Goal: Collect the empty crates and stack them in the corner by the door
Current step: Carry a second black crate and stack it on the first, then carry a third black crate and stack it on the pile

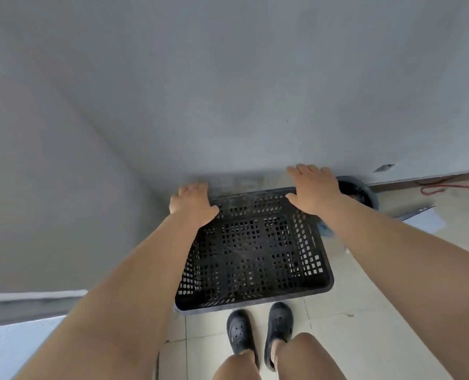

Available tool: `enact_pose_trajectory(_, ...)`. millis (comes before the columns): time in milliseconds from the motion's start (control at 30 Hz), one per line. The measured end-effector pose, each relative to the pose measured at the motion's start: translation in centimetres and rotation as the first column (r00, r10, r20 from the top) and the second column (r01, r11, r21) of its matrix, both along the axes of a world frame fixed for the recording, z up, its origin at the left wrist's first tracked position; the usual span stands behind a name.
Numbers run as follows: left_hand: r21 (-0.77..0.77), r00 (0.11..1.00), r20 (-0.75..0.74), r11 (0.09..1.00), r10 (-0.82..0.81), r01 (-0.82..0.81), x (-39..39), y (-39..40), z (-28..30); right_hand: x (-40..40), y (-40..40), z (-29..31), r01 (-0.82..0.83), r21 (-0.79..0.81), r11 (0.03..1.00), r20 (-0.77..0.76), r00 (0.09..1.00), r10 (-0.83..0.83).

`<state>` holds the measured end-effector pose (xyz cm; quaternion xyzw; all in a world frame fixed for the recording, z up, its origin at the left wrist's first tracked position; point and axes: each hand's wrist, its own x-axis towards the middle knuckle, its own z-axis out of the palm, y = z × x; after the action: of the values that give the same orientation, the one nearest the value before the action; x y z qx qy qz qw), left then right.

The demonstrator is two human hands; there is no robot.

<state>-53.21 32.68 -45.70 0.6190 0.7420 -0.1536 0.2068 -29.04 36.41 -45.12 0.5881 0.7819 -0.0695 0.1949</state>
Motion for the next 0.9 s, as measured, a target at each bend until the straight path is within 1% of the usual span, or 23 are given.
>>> enact_pose_trajectory(100,0.110,0.974,-0.076,0.969,-0.212,0.220,1.4,2.2,5.5,1.1,0.5,6.0,0.031,0.098,0.995,0.020,0.999,-0.033)
enact_pose_trajectory(200,0.233,0.942,-0.155,0.915,-0.299,0.329,2.8,4.1,11.3,3.6,0.4,12.0,0.083,0.205,0.975,0.072,0.992,-0.100)
enact_pose_trajectory(333,0.376,0.920,-0.197,0.841,-0.337,0.389,5.7,5.6,18.2,7.5,-1.0,19.1,0.192,0.331,0.924,0.077,0.970,-0.230)
enact_pose_trajectory(533,0.494,0.866,-0.247,0.712,-0.435,0.499,12.3,5.4,26.2,13.3,-5.7,27.4,0.301,0.467,0.831,0.103,0.915,-0.389)
enact_pose_trajectory(733,0.615,0.791,-0.285,0.530,-0.542,0.584,20.6,2.2,32.8,18.9,-13.0,32.9,0.418,0.562,0.714,0.087,0.829,-0.553)
enact_pose_trajectory(833,0.659,0.736,-0.298,0.427,-0.608,0.619,25.0,-1.0,35.1,21.5,-17.6,34.6,0.456,0.586,0.670,0.100,0.780,-0.618)
enact_pose_trajectory(900,0.672,0.700,-0.302,0.377,-0.647,0.638,27.8,-3.5,36.1,23.1,-20.9,35.5,0.491,0.592,0.640,0.095,0.745,-0.660)
